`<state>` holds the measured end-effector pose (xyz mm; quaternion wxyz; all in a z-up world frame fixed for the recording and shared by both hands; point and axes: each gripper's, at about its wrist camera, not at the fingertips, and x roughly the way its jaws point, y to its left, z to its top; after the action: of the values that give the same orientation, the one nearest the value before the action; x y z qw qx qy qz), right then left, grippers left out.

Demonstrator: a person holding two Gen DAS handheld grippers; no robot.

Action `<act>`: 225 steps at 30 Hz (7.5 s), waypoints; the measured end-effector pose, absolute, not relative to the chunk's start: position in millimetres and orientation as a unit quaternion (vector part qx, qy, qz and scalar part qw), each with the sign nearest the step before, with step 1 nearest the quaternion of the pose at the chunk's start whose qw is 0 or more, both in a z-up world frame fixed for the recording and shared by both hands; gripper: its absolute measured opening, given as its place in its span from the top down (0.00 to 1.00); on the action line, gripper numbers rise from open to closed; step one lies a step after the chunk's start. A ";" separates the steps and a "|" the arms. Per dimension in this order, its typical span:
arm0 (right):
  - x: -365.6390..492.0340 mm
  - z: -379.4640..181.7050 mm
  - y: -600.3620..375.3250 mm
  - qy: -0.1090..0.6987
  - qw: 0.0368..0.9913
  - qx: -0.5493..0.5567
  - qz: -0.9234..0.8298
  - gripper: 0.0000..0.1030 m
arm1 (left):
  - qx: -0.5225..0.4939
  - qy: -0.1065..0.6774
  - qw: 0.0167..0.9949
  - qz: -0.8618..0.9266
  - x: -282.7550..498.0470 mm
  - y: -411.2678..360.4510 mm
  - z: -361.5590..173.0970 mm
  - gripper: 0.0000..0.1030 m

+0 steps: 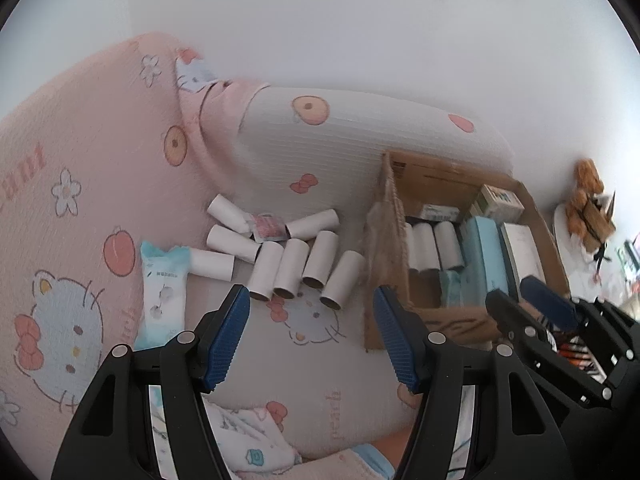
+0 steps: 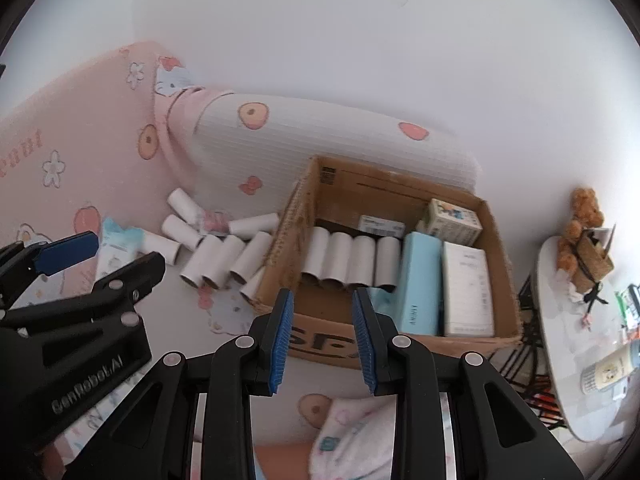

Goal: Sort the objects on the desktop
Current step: 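Move the left tool toward the pile of white cardboard tubes, then position the left gripper around a white cardboard tube and close it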

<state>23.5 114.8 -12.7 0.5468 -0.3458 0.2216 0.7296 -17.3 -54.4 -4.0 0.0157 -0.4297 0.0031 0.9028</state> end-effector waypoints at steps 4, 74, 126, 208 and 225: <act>12.2 -17.7 116.5 0.234 0.545 -0.342 0.728 0.75 | -0.447 -0.021 0.008 0.894 -27.6 -73.9 -21.0 0.35; -186.7 -248.1 290.1 0.436 0.373 -0.286 0.768 0.75 | -0.470 -0.126 -0.068 0.871 -222.6 -237.7 -180.7 0.64; -103.7 -229.1 172.9 0.439 0.478 -0.325 0.688 0.74 | -0.537 -0.194 0.148 0.808 -123.3 -141.9 -189.8 0.59; -125.6 -241.2 190.8 0.352 0.442 -0.399 0.721 0.74 | -0.527 -0.428 0.110 0.726 -128.7 -162.0 -240.9 0.62; -101.9 -255.0 216.5 0.447 0.423 -0.325 0.718 0.61 | -0.517 -0.470 0.122 0.704 -134.6 -160.6 -254.1 0.59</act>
<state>-101.9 216.5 -255.0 0.4231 -0.3248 0.4474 0.7179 -134.6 -160.6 -254.1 0.1224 -0.5172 -0.4704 0.7045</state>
